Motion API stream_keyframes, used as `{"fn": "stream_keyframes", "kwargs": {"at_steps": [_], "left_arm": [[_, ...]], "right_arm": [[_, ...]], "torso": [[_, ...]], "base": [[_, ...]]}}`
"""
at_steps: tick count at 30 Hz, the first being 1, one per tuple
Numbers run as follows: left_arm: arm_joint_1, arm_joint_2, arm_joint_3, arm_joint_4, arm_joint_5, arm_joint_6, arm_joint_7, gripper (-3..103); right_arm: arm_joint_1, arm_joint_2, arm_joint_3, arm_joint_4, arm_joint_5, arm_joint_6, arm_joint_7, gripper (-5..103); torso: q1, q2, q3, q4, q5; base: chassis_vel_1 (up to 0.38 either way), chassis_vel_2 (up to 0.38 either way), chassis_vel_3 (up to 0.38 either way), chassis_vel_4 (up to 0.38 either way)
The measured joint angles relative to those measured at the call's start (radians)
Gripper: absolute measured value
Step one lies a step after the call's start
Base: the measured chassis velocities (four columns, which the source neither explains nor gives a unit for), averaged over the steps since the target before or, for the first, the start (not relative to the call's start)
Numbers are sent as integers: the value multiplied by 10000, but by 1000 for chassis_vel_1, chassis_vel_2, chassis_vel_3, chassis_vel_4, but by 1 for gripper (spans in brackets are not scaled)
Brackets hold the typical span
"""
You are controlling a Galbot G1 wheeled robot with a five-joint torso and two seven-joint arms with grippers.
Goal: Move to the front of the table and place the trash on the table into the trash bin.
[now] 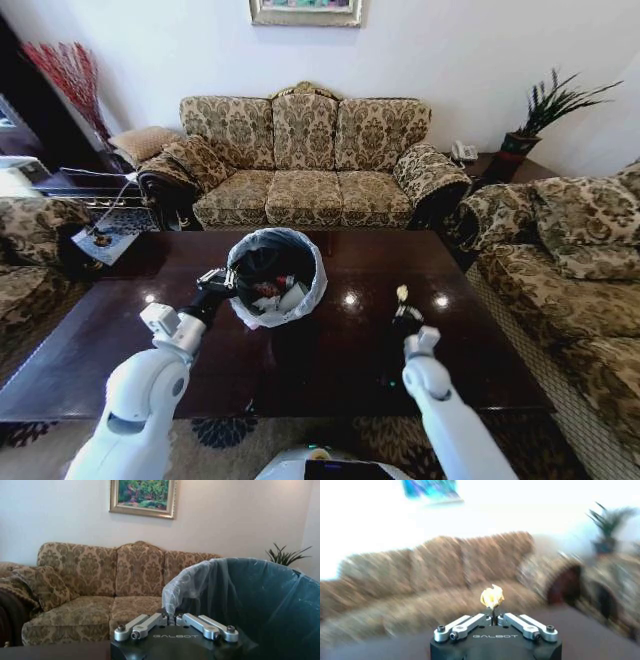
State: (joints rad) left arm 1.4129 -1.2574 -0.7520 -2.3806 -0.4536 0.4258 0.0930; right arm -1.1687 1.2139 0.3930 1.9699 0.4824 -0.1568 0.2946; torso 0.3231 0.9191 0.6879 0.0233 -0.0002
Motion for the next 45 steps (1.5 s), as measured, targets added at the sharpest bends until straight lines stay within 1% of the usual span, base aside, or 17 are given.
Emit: {"fn": "stream_keyframes", "kwargs": {"at_steps": [3, 6, 7, 8, 10, 13, 16, 19, 25, 30, 32, 33, 37, 39, 40, 43, 45], "left_arm": [[-15, 6, 60, 97, 53, 0, 3, 3], [-41, 36, 94, 182, 95, 0, 2, 3], [-41, 36, 94, 182, 95, 0, 2, 3], [-71, 64, 136, 223, 100, 0, 2, 3], [-171, 120, 260, 300, 112, 11, -3, 3], [-200, 146, 318, 351, 128, 28, 5, 3], [-287, 152, 418, 427, 180, 55, 7, 3], [-364, 169, 462, 448, 180, 82, 6, 3], [-373, 167, 462, 445, 183, 107, 3, 3], [-348, 129, 456, 418, 233, 114, 10, 3], [-345, 121, 440, 388, 237, 122, 11, 3], [-338, 119, 432, 383, 238, 122, 12, 3], [-320, 111, 409, 347, 242, 124, 13, 3], [-320, 106, 408, 342, 243, 124, 14, 3], [-322, 99, 405, 338, 243, 125, 14, 3], [-320, 91, 380, 337, 244, 126, 12, 3], [-275, 76, 283, 307, 244, 127, 8, 3]], "right_arm": [[624, -696, -643, 1300, 633, -589, 215, 0], [2059, -1873, -1672, 2740, 2241, -1659, 213, 0], [2059, -1873, -1672, 2740, 2241, -1659, 213, 0], [2742, -2341, -1983, 3320, 3204, -2125, 0, 0], [3552, -3091, -2417, 4014, 4428, -2570, -225, 0], [4321, -3689, -3066, 4326, 5224, -2723, -335, 0], [5703, -4489, -4803, 4473, 6027, -2903, -485, 0], [6216, -4586, -5898, 4321, 6058, -2996, -469, 0], [6344, -4350, -6647, 3985, 5763, -3162, -318, 4], [6523, -3997, -6884, 3676, 5546, -3073, -260, 25], [6584, -3918, -6890, 3607, 5493, -3040, -262, 25], [6588, -3909, -6885, 3599, 5487, -3032, -262, 37], [6578, -3915, -6787, 3595, 5434, -2978, -263, 52], [6561, -3920, -6742, 3599, 5404, -2950, -263, 52], [6515, -3923, -6614, 3619, 5336, -2874, -263, 63], [6332, -3940, -6148, 3716, 5179, -2736, -284, 69], [5930, -4152, -5344, 3965, 4898, -2528, -162, 80]], "torso": [[0, 0, 0, -4, 1], [1, 0, 1, 1, 2], [1, 0, 1, 1, 2], [1, 0, 1, 10, 0], [1, 0, 1, -4, 0], [0, 0, 0, -5, 2], [0, 0, 1, 2, 1], [1, -1, 1, 0, 1], [1, 0, 1, 0, 3], [0, 0, 1, 1, 2], [1, 0, 1, 1, 1], [1, -1, 1, 1, 1], [0, 0, 0, 0, 2], [0, 0, 0, 0, 2], [0, 0, -1, 0, 2], [1, -1, 0, 1, 2], [1, 0, 0, 0, 1]], "base": [[0, 0, 0, 0], [0, 0, 0, 0], [0, 0, 0, 0], [0, 0, 0, 0], [0, 0, 0, 0], [0, 0, 0, 0], [0, 0, 0, 0], [0, 0, 0, 0], [0, 0, 0, 0], [0, 0, 0, 0], [0, 0, 0, 0], [0, 0, 0, 0], [0, 0, 0, 0], [0, 0, 0, 0], [0, 0, 0, 0], [0, 0, 0, 0], [0, 0, 0, 0]]}}
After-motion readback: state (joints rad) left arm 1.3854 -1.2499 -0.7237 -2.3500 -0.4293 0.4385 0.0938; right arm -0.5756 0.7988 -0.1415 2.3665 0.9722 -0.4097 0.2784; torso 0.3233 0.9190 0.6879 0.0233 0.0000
